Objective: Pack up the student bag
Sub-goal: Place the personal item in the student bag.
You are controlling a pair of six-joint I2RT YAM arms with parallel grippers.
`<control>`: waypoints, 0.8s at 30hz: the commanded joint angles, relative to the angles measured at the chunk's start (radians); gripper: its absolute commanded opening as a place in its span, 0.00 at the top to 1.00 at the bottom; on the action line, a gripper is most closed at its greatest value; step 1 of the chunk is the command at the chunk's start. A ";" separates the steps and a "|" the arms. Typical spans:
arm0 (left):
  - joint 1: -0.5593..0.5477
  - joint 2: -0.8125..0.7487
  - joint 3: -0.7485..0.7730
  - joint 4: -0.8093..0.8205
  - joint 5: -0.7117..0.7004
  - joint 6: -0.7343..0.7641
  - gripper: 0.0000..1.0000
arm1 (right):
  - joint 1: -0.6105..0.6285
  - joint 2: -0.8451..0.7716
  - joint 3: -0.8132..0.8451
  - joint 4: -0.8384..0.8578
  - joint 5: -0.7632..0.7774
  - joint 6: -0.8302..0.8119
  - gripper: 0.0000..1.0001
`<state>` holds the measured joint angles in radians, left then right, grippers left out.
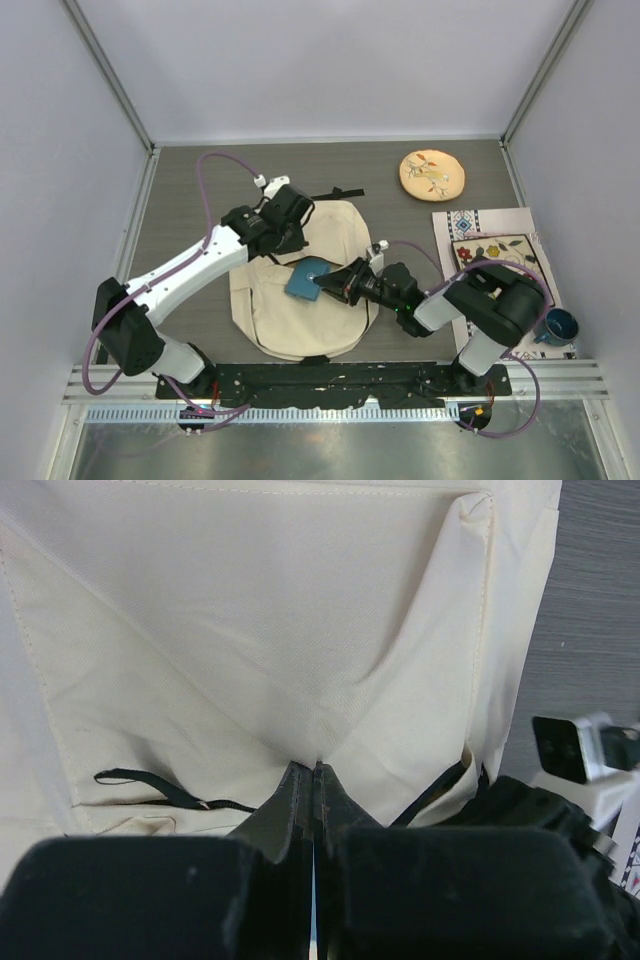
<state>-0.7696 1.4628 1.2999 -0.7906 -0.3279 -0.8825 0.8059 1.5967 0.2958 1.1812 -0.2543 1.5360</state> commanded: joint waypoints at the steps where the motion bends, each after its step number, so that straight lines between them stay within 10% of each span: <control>1: 0.001 -0.073 0.013 0.114 0.004 -0.001 1.00 | 0.004 0.147 0.025 0.450 0.052 0.134 0.99; 24: 0.004 -0.064 -0.002 0.145 0.081 -0.035 1.00 | -0.122 0.034 0.100 0.303 0.290 -0.103 0.99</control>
<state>-0.7631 1.4158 1.2575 -0.7311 -0.2928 -0.8989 0.7357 1.7096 0.3180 1.2976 -0.0433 1.5200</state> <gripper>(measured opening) 0.009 0.162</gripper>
